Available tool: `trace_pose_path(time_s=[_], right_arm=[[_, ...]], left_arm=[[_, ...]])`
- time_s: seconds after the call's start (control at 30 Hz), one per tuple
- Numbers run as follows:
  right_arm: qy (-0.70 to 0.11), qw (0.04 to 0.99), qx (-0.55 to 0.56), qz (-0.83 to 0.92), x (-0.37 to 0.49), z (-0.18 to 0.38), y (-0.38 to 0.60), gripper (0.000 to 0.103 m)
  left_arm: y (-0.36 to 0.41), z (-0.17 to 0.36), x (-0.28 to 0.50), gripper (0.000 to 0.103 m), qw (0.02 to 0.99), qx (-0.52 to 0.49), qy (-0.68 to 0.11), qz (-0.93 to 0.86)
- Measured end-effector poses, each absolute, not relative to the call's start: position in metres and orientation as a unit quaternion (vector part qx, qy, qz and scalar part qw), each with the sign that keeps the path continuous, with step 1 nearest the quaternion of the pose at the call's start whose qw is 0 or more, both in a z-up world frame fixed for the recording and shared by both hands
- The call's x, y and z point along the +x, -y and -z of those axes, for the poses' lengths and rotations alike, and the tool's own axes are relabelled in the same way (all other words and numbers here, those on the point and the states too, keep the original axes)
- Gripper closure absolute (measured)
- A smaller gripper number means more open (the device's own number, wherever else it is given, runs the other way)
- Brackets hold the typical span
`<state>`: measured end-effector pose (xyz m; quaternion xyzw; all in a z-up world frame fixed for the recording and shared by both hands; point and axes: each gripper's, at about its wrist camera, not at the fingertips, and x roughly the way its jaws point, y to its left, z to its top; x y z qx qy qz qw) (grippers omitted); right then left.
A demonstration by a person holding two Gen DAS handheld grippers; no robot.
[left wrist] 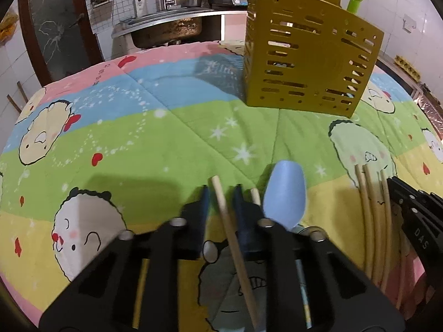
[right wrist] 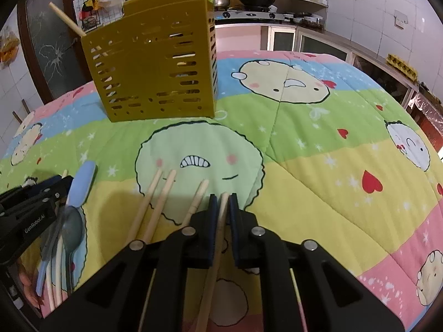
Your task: Organize utensils
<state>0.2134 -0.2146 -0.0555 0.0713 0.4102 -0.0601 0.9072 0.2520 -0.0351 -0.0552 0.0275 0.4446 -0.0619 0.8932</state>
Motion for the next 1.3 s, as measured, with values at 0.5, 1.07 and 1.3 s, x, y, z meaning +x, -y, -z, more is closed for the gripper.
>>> trace_pose_path(time_s=[0.5,1.07,1.3], right_arm=[[-0.357,0.929,0.082,0.056,0.194,0.026,0.216,0.097],[-0.249,0.963,0.098,0.043,0.141,-0.028,0.217,0.097],[-0.203,0.972,0.109,0.038,0.12,-0.043,0.22,0.097]], left_arm=[[0.042,0.021,0.231,0.099,0.918,0.031,-0.388,0.074],[0.032,-0.048,0.161,0.099,0.966,0.004,-0.241,0.098],[0.021,-0.061,0.14,0.099,0.974,-0.011,-0.202,0.101]])
